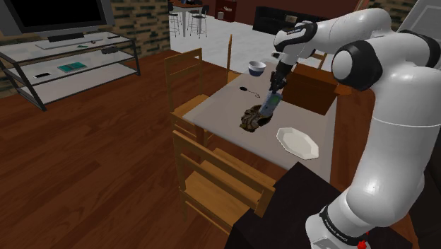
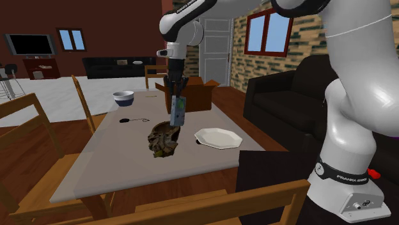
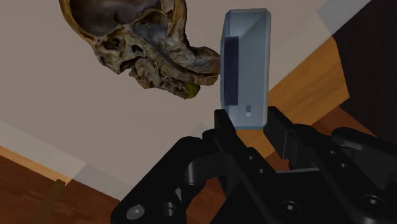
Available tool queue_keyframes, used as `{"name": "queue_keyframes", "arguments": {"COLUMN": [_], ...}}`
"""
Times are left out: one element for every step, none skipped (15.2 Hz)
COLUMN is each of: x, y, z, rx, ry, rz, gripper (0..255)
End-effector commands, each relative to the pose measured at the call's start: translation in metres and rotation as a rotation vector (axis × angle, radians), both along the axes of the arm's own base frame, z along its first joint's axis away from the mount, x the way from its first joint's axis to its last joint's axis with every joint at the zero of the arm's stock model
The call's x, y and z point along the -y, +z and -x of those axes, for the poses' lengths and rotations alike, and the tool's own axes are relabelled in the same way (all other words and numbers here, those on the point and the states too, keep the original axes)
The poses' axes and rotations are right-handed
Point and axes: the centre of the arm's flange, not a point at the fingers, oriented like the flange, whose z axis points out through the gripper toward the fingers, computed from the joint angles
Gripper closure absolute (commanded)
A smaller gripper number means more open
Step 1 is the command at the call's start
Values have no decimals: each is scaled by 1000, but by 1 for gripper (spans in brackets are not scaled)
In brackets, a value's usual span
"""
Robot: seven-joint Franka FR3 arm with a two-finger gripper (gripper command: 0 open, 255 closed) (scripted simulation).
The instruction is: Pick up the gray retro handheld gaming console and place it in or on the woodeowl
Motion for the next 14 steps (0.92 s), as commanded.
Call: {"name": "queue_keyframes", "arguments": {"x": [0,1,2,2,3,3,4,4,4,4,4,4,4,4], "y": [9,13,17,20,24,28,29,24,19,14,8,3,-2,-8], "z": [-24,-37,-50,-62,-75,-87,-91,-91,-91,-91,-91,-91,-91,-91], "rx": [0,0,0,0,0,0,0,0,0,0,0,0,0,0], "ry": [1,1,1,1,1,1,1,1,1,1,1,1,1,1], "rz": [-1,-1,-1,-1,-1,-1,-1,-1,-1,-1,-1,-1,-1,-1], "gripper": [255,255,255,255,255,255,255,255,255,255,255,255,255,255]}}
